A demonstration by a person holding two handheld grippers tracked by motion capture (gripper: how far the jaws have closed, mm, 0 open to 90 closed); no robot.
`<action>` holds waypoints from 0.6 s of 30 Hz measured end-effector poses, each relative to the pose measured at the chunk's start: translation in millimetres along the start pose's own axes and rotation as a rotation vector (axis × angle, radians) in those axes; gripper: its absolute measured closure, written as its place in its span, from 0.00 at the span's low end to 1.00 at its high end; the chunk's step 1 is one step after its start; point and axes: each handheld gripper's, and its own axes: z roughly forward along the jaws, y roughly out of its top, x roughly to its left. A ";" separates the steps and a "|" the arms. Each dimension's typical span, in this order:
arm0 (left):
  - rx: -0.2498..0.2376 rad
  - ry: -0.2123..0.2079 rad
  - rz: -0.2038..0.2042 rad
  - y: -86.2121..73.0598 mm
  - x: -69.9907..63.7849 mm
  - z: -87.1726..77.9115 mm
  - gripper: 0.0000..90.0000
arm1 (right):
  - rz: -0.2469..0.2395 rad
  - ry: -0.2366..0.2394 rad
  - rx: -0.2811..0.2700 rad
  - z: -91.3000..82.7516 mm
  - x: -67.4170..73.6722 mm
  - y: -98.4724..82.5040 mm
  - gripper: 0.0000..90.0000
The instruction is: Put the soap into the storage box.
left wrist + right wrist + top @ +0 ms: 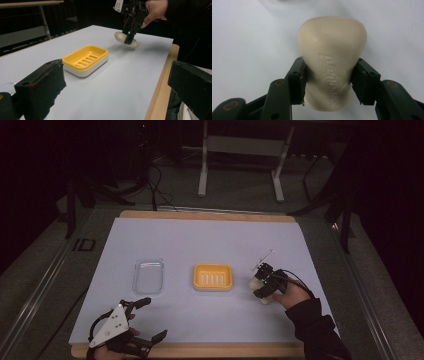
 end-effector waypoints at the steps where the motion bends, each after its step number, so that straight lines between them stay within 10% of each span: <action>1: 0.002 0.000 0.000 -0.1 0.0 0.1 0.01 | -0.007 0.003 0.001 -1.4 0.0 1.0 0.55; 18: -0.002 0.001 -0.002 -0.3 0.0 -0.7 0.01 | -0.246 0.065 -0.092 -23.2 -9.2 17.1 0.55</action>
